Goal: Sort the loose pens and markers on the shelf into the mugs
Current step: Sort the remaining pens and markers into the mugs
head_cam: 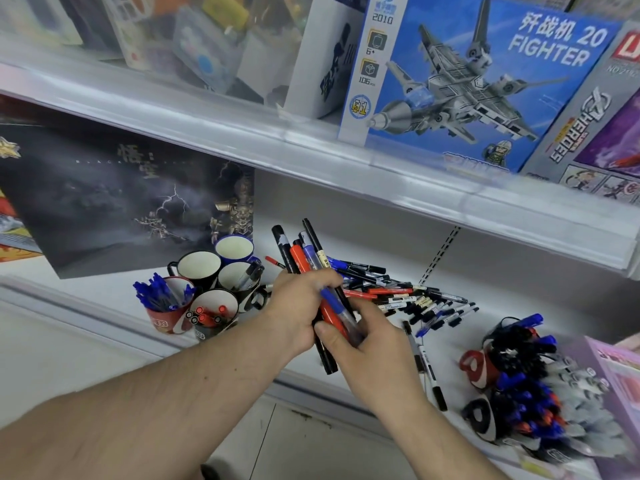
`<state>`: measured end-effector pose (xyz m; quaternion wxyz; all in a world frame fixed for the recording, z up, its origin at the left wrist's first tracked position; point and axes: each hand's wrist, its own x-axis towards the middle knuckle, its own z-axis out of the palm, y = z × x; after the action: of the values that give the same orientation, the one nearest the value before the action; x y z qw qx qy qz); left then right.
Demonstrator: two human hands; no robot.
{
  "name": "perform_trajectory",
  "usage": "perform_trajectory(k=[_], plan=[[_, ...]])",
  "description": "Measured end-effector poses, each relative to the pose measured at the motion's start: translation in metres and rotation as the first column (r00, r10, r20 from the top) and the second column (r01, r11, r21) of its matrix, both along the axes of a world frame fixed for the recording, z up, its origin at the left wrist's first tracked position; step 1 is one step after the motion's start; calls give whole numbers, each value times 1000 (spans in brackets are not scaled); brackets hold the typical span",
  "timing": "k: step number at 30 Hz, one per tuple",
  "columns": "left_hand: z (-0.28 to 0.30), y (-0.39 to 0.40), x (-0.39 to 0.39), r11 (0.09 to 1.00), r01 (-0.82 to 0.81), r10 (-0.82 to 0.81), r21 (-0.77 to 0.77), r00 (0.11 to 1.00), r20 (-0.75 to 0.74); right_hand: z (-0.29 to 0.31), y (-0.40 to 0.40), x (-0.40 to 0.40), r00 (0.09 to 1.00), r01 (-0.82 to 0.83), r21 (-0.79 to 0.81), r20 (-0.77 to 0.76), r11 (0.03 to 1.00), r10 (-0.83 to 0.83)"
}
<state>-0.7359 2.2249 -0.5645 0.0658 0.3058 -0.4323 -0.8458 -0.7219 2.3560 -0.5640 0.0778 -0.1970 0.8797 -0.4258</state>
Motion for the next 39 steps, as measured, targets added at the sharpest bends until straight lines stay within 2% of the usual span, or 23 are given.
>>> perform_trajectory(k=[5,11,14,19,21,24,26,28,31,34,39], plan=[[0,-4,1,980,176,-177,-91,984,-10,6,2,-3,982,-23,-159,183,987,53],[-2,-9,4,921,355,-364,-162,931,-29,12,5,-4,973,-56,-62,220,996,69],[-1,-14,7,843,518,-524,-147,852,1,19,7,-7,971,-93,12,224,996,88],[-3,-12,9,787,604,-609,-124,793,-4,28,15,-11,916,-116,-84,377,990,140],[-3,-9,8,804,581,-589,-129,808,-31,27,21,-15,873,-45,-165,473,985,119],[2,5,5,830,543,-553,-126,832,-56,20,34,-27,734,218,-337,675,916,73],[4,19,-2,848,513,-521,-131,853,-32,17,38,-31,773,226,-292,635,929,11],[6,39,-11,859,505,-507,-84,862,-3,16,44,-29,855,238,-208,508,949,-104],[13,66,-22,841,541,-541,-16,841,17,19,58,-27,901,318,-155,357,935,-247],[18,84,-31,815,579,-579,-2,815,-36,30,83,-28,880,347,-182,402,920,-253],[17,106,-37,739,674,-671,-15,733,-110,41,123,-24,815,360,-304,563,882,-139]])
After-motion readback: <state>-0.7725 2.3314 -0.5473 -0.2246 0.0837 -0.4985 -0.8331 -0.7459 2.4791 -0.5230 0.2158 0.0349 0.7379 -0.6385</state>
